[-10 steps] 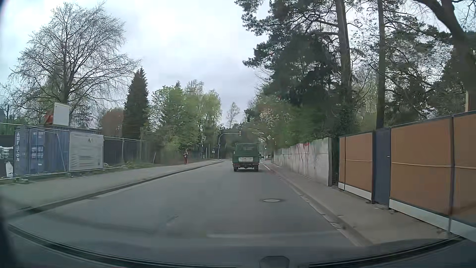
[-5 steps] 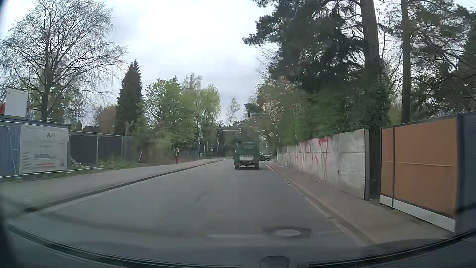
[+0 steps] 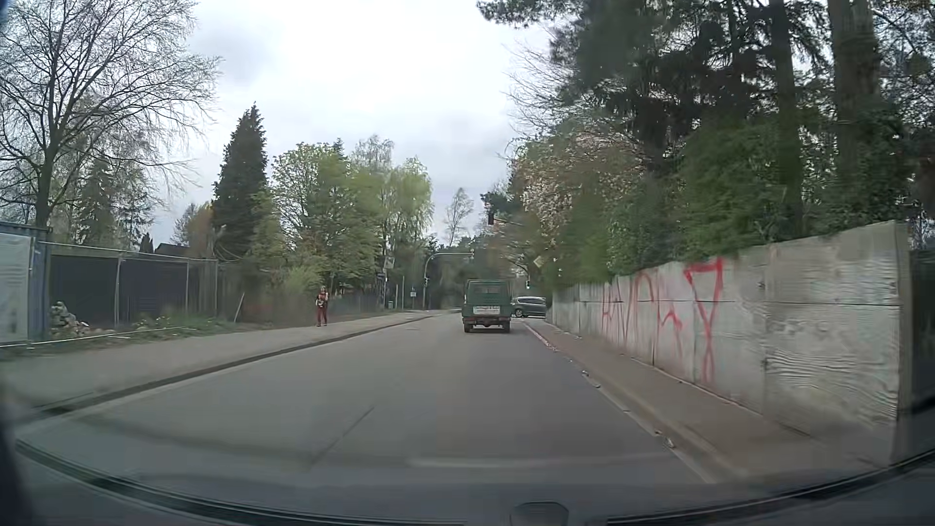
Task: Follow the waypoints while adhering to traffic rules and regulations
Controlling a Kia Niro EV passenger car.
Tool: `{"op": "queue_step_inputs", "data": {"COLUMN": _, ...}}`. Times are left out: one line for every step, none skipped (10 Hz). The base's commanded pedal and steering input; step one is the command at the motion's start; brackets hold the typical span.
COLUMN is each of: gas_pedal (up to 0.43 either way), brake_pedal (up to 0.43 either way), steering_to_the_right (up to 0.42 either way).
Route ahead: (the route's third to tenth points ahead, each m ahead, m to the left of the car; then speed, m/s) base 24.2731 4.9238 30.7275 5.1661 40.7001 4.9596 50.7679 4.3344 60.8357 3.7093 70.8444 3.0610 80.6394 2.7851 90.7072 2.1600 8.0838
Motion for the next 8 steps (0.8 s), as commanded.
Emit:
{"op": "queue_step_inputs", "data": {"gas_pedal": 0.000, "brake_pedal": 0.000, "steering_to_the_right": 0.000}}
{"op": "queue_step_inputs", "data": {"gas_pedal": 0.000, "brake_pedal": 0.000, "steering_to_the_right": 0.000}}
{"op": "queue_step_inputs", "data": {"gas_pedal": 0.000, "brake_pedal": 0.000, "steering_to_the_right": 0.000}}
{"op": "queue_step_inputs", "data": {"gas_pedal": 0.000, "brake_pedal": 0.000, "steering_to_the_right": 0.000}}
{"op": "queue_step_inputs", "data": {"gas_pedal": 0.000, "brake_pedal": 0.000, "steering_to_the_right": 0.000}}
{"op": "queue_step_inputs", "data": {"gas_pedal": 0.000, "brake_pedal": 0.000, "steering_to_the_right": 0.000}}
{"op": "queue_step_inputs", "data": {"gas_pedal": 0.000, "brake_pedal": 0.000, "steering_to_the_right": 0.000}}
{"op": "queue_step_inputs", "data": {"gas_pedal": 0.000, "brake_pedal": 0.006, "steering_to_the_right": 0.000}}
